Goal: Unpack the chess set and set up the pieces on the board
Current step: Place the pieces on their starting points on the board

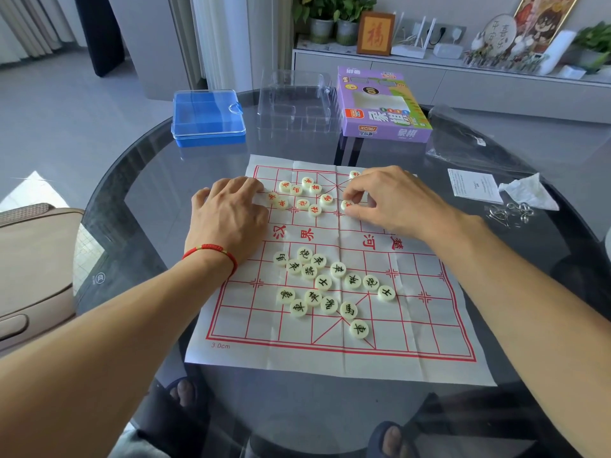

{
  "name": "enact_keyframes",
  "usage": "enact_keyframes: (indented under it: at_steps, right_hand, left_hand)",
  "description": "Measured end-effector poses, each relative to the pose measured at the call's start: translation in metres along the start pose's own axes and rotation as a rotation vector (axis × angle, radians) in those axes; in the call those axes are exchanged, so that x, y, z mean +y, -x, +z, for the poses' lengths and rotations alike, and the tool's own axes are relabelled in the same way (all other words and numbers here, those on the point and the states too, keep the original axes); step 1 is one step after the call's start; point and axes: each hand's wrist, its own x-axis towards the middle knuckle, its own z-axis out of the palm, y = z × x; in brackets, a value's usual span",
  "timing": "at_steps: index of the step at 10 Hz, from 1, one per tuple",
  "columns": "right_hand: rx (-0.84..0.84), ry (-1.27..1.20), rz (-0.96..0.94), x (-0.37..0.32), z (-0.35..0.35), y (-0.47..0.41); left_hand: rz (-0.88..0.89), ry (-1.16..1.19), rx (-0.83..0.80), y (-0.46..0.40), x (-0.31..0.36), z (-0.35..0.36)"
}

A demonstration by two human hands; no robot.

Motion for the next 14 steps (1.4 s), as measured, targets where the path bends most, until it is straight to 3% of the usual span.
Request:
enact_keyframes:
  at_steps: [5, 7, 11, 13, 14]
  right_hand:
    - [-0.057, 0.034, -0.055, -0.01, 0.007, -0.002]
    - [0.077, 0.006, 0.032, -0.01, 0.004, -0.006]
    - [-0.076, 0.07, 0.126, -0.031, 0.003, -0.042]
    - [0.097, -0.014, 0.288, -0.006, -0.019, -0.062]
    - [0.057, 0.005, 0.303, 0.0, -0.014, -0.075]
  left_hand:
    - [0.001, 0.006, 0.002, 0.0, 0.0, 0.0]
    - [0.001, 0.001, 0.001, 0.0, -0.001, 0.001]
    - [0.015, 0.007, 0.011, 0.0, -0.002, 0.0]
    - [0.015, -0.009, 0.011, -0.001, -0.002, 0.001]
    - [0.014, -0.02, 0.008, -0.002, -0.003, 0.002]
